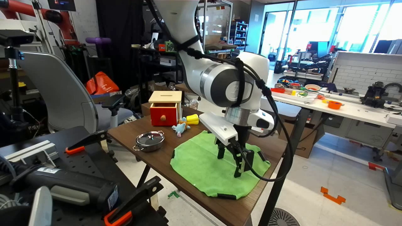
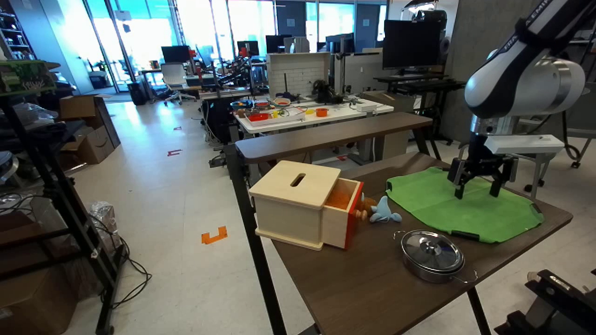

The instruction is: Slide the green cloth up on the desk

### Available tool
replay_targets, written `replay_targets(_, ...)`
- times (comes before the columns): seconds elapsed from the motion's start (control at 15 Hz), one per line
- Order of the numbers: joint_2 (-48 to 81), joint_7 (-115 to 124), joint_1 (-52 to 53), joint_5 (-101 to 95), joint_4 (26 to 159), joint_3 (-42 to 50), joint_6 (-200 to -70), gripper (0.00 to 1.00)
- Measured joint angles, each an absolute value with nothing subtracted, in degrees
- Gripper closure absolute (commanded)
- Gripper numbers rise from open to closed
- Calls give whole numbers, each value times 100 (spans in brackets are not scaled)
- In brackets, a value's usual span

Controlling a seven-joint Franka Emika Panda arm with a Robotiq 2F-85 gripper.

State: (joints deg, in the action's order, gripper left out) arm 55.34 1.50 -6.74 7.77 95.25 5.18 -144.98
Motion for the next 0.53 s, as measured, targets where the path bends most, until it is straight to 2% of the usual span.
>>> replay_targets(0.53, 5874, 471, -642, 775, 8744, 553, -13916, 0)
